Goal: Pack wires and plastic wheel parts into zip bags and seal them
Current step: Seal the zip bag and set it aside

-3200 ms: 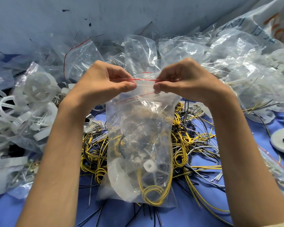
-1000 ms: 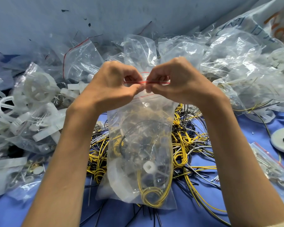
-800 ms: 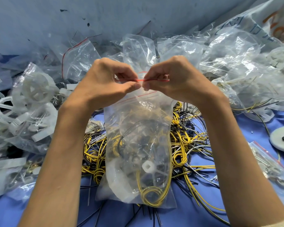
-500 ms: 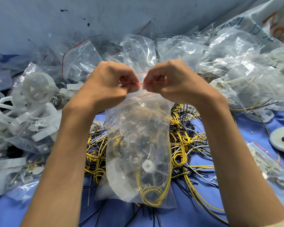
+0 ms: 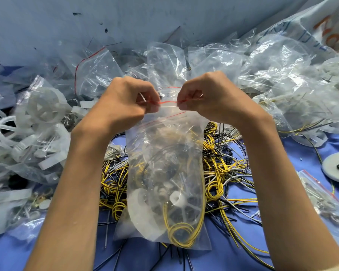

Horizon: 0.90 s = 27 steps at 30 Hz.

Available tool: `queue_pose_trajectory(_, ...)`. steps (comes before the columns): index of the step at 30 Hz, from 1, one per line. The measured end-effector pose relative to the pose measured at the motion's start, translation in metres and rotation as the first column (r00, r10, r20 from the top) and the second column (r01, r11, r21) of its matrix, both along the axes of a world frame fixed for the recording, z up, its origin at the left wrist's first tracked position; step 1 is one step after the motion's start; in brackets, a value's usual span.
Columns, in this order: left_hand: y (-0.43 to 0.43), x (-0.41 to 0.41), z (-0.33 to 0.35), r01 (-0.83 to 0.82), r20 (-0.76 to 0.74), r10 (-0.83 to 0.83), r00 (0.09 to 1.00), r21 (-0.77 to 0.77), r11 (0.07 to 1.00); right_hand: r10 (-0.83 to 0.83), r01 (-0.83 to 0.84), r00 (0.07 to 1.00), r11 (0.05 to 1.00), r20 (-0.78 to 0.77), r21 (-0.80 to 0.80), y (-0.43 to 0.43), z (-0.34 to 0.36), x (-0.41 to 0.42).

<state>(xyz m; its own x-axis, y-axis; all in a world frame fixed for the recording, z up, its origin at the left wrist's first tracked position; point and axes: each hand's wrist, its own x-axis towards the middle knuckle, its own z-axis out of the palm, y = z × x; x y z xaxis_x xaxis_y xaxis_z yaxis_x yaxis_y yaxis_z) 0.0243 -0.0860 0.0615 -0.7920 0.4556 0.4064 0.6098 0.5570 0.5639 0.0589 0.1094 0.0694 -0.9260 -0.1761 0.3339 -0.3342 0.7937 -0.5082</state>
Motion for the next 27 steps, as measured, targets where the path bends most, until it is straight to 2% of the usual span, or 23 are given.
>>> queue_pose_trajectory(9, 0.003, -0.004, -0.003, -0.076, -0.080, 0.068, 0.994, -0.107, 0.991, -0.027, 0.028, 0.999, 0.999, -0.017, 0.046, -0.005, -0.003, -0.001)
queue_pose_trajectory(15, -0.001, -0.006, -0.005, -0.041, -0.002, 0.041, 0.999, -0.062, 0.997, -0.037, 0.037, 0.999, 0.999, 0.014, -0.021, 0.000, -0.002, 0.000)
queue_pose_trajectory(21, -0.010, -0.009, -0.005, -0.095, 0.028, 0.096, 0.995, -0.045, 0.994, -0.026, 0.025, 0.996, 1.000, 0.082, 0.011, 0.013, 0.001, 0.001)
queue_pose_trajectory(27, -0.012, -0.013, -0.008, -0.124, 0.019, 0.127, 0.992, -0.099, 0.987, -0.070, 0.069, 0.997, 0.997, 0.017, 0.021, 0.010, -0.006, -0.004)
